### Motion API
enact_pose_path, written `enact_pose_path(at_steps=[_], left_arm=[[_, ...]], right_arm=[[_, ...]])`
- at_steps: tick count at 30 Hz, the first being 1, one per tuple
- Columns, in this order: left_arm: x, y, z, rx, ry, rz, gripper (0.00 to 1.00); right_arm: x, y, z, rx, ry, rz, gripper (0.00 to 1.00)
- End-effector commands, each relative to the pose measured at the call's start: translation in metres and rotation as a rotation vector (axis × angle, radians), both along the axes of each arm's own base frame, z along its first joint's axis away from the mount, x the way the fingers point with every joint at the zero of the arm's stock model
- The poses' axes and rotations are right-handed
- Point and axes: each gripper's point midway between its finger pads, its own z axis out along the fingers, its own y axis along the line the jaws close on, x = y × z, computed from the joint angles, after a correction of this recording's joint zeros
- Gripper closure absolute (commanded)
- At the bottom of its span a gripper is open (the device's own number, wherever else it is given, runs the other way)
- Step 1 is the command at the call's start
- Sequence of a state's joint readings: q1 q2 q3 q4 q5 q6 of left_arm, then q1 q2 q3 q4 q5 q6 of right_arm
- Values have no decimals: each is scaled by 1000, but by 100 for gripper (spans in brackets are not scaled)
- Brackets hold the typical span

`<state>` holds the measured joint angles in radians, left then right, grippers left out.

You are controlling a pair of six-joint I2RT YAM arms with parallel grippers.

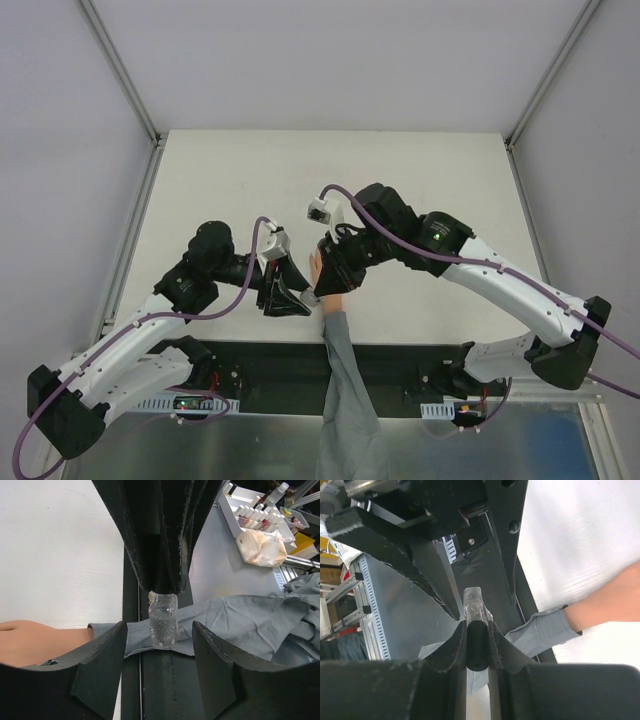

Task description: Paint the nails

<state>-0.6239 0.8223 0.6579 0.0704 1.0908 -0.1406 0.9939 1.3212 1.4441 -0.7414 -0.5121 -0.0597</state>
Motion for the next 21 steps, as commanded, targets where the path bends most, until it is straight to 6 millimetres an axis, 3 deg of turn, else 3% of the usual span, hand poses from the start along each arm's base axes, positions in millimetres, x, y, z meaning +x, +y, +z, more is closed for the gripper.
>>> enact_pose_path(at_steps=[1,13,16,17,19,20,21], left_arm=[[-11,1,10,-46,-57,-68,48],[-14,2,18,-61,-67,-76,73],[-12,2,19,-61,-77,-63,88],[-11,2,19,-57,-77,-53,97],[-4,2,19,-50,-97,-2,100],[-1,2,19,-52,-113,21,100],[2,3,17,-45,-116,46,100]], right_arm=[[5,18,31,100,-40,0,99],[7,26,23,80,-44,21,99],[8,27,19,73,-46,15,99],[9,27,20,74,-52,10,99],[13,27,18,61,-52,-20,99],[21,26,15,38,-66,-74,98],[28,24,11,19,-80,-118,82]])
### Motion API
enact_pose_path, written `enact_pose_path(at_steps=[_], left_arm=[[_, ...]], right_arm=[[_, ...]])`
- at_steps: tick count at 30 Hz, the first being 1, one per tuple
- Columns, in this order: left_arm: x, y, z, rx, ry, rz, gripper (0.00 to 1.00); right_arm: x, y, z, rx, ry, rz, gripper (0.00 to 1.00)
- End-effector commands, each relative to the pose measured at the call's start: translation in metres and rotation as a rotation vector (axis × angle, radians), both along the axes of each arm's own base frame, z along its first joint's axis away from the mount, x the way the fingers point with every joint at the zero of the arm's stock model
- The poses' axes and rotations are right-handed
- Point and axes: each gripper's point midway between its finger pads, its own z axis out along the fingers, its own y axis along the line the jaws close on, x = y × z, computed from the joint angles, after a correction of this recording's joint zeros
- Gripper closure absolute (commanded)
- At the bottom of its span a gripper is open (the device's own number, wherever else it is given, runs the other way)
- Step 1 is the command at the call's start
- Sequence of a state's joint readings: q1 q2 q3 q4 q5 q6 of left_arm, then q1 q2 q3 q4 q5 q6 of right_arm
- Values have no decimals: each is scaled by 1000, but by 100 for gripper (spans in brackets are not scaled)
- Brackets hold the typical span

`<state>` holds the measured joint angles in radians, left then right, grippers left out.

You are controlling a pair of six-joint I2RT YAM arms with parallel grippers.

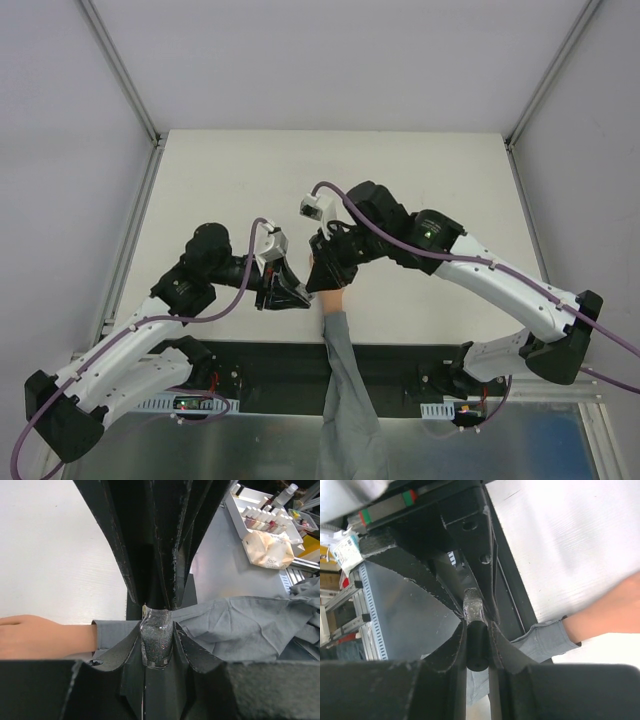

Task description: Paint the nails

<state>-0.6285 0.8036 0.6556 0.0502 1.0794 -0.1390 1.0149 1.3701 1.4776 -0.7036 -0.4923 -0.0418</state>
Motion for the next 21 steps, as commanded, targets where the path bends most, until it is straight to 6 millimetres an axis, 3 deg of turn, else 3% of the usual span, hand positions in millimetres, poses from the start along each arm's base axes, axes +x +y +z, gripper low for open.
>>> enact_pose_path(at_steps=[1,2,3,4,5,7,14,21], left_arm=[[17,1,15,-35,-138,114,100],[22,3,16,-31,-151,155,100],[29,4,13,-19,-159,200,100],[42,7,13,-7,-182,278,100],[46,9,13,-7,-197,307,100],[53,12,12,2,-212,349,100],[71,21,12,14,-232,485,100],[81,29,13,17,-254,566,100]], right_arm=[[27,4,8,-15,-13,-217,73],[46,-2,4,-46,-36,-353,66],[53,-5,2,-52,-24,-428,57],[60,1,9,2,28,-526,54],[62,3,2,14,39,-562,51],[68,13,11,83,63,-601,46],[85,29,30,126,4,-723,48],[83,44,29,121,-1,-711,65]])
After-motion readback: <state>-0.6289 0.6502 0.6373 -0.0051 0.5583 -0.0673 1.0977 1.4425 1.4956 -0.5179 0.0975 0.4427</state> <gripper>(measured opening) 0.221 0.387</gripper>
